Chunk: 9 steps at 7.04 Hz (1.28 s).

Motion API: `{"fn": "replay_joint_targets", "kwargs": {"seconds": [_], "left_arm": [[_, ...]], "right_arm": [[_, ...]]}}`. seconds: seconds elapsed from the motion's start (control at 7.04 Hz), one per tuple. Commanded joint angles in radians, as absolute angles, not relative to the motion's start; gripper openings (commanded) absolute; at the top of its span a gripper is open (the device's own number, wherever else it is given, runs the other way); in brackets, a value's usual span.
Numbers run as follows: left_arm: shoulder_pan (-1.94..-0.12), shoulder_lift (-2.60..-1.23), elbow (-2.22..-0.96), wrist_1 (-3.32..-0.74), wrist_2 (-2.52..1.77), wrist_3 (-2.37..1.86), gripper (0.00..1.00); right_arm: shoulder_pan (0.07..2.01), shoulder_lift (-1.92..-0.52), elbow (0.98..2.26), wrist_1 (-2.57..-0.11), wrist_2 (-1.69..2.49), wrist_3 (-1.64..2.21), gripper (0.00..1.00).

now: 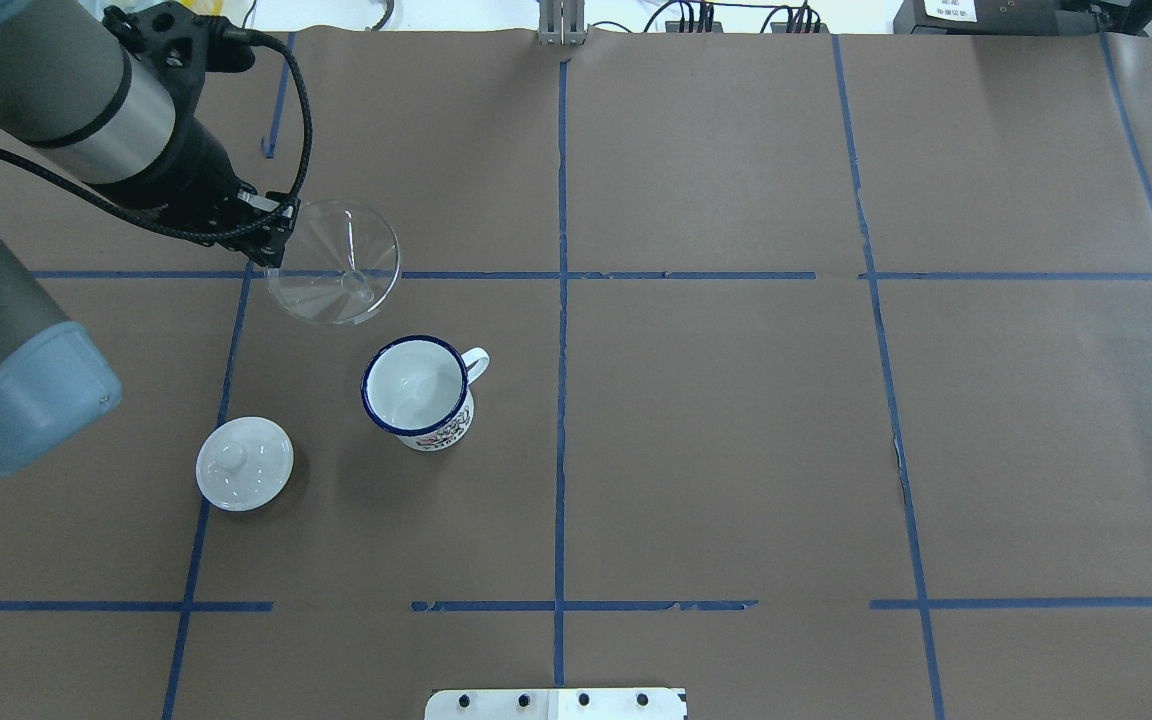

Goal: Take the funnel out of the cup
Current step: 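Lift the funnel out of the mug and carry it farther from the robot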

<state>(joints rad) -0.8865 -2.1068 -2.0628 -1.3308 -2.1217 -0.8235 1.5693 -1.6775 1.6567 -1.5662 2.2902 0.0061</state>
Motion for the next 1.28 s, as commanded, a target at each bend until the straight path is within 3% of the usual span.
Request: {"fn": "replay_joint_targets", "kwargs": {"seconds": [0.0, 0.71, 1.14], "left_arm": [[-0.917, -2.083, -1.986, -1.630, -1.980, -0.816, 0.00], [-0.902, -1.978, -1.696, -2.224, -1.514, -0.839, 0.00], [-0.757, -1.919, -1.476, -2.576, -1.227, -0.937, 0.00]], "right_arm": [[1.569, -1.678, 1.657, -1.566, 2.290, 0.006, 1.00], [1.569, -1.678, 1.657, -1.566, 2.290, 0.006, 1.00], [1.569, -1.678, 1.657, -1.566, 2.290, 0.006, 1.00]]}}
